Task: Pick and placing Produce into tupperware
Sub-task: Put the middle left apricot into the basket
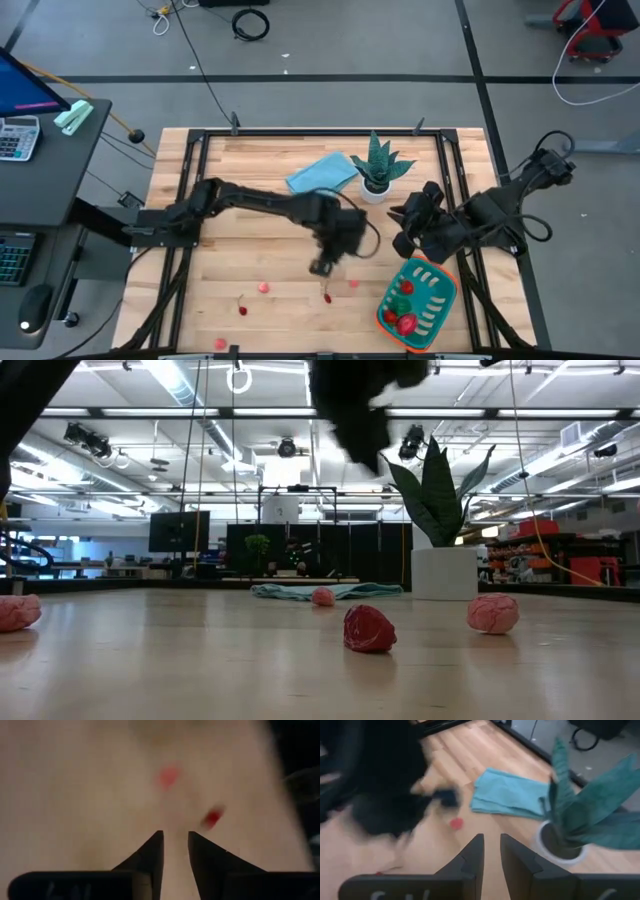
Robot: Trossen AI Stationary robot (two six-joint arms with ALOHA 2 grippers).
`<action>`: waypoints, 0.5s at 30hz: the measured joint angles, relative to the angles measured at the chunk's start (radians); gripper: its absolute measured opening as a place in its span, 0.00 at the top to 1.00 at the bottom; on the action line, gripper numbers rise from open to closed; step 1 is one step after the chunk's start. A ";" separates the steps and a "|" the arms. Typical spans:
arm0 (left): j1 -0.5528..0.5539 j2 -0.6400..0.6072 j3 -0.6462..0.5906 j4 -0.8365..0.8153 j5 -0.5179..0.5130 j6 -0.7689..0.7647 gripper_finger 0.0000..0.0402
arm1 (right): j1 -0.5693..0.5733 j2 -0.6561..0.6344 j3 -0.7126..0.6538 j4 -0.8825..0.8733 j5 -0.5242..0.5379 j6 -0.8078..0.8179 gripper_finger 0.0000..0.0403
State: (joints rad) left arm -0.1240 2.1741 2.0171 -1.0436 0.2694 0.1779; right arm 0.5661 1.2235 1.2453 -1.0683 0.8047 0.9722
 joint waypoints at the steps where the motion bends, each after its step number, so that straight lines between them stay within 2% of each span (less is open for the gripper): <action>1: 0.011 -0.015 0.000 -0.073 -0.069 -0.018 0.79 | 0.017 0.006 0.000 0.002 -0.001 0.025 0.82; 4: 0.040 -0.057 0.000 -0.264 -0.299 -0.095 0.82 | 0.051 0.032 0.000 0.026 0.000 0.087 0.82; 8: 0.068 -0.142 -0.001 -0.348 -0.540 -0.214 0.85 | 0.066 0.086 0.000 0.103 0.015 0.079 0.82; 12: 0.080 -0.246 0.000 -0.373 -0.679 -0.258 0.86 | 0.059 0.137 0.000 0.190 0.016 -0.022 0.82; 15: 0.082 -0.337 -0.001 -0.427 -0.711 -0.312 0.86 | 0.047 0.161 0.000 0.247 0.016 -0.112 0.82</action>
State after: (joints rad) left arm -0.0418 1.8372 2.0164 -1.4710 -0.4414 -0.1341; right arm 0.6127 1.3844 1.2453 -0.8215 0.8209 0.8603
